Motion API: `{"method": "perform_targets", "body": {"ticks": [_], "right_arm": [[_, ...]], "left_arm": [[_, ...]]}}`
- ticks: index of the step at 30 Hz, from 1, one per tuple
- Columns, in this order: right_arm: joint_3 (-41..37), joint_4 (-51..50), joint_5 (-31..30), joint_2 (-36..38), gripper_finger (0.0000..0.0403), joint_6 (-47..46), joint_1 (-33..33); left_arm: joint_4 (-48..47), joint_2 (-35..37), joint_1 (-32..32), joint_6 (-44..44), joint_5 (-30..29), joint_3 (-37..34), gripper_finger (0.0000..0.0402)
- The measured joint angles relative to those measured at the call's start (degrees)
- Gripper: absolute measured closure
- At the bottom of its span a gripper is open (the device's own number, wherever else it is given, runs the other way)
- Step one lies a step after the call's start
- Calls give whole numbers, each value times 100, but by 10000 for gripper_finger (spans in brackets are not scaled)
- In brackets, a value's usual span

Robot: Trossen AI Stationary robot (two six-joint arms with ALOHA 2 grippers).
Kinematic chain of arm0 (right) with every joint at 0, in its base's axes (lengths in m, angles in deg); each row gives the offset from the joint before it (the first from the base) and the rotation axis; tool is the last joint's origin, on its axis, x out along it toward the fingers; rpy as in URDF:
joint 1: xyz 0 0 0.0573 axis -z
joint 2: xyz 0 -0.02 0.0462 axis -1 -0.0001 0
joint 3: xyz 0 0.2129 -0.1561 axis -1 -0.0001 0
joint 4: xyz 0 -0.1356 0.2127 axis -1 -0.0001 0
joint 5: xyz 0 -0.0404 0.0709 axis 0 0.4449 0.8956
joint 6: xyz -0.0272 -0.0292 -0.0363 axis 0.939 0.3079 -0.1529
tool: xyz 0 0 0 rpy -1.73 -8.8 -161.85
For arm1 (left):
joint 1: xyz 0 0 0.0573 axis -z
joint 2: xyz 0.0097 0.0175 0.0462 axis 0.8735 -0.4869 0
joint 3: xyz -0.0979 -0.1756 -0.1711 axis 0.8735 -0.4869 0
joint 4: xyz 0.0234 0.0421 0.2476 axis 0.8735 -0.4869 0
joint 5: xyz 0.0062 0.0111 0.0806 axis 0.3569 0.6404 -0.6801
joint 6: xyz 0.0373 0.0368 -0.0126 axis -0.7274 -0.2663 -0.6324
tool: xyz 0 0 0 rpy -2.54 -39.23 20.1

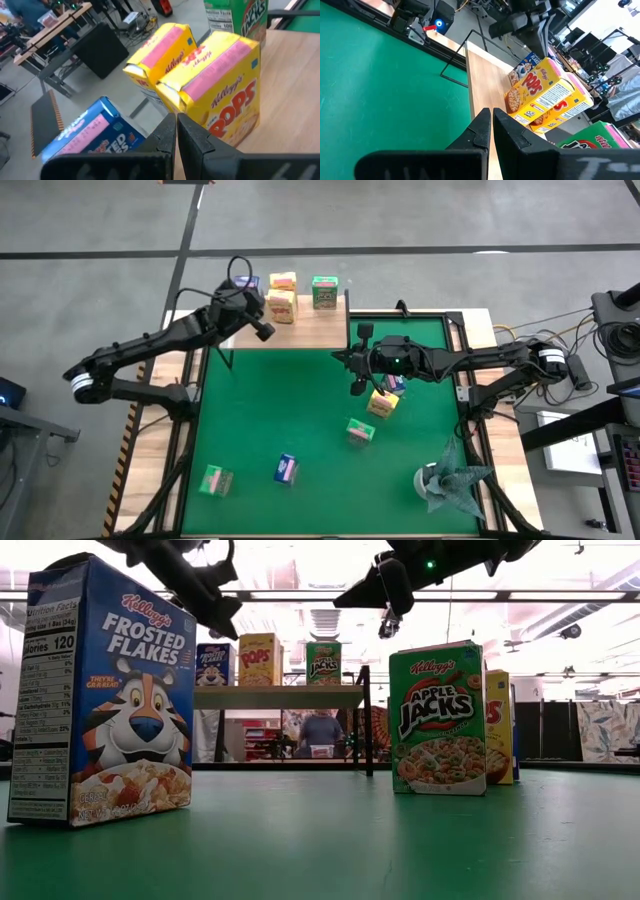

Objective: Stack cereal on shelf
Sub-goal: Put the left yellow cereal box on the shelf aligned with the other yellow cereal box

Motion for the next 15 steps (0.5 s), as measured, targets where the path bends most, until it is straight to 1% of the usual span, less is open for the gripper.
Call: {"method": "perform_targets", "body": {"ticks": [6, 15], "right_arm": [[0, -2, 0, 0, 394, 8, 2], [0, -4, 0, 0, 394, 8, 18]], "left_arm": [[9, -119, 4, 73, 0, 0, 402], [-11, -91, 96, 350, -2, 0, 402]]}}
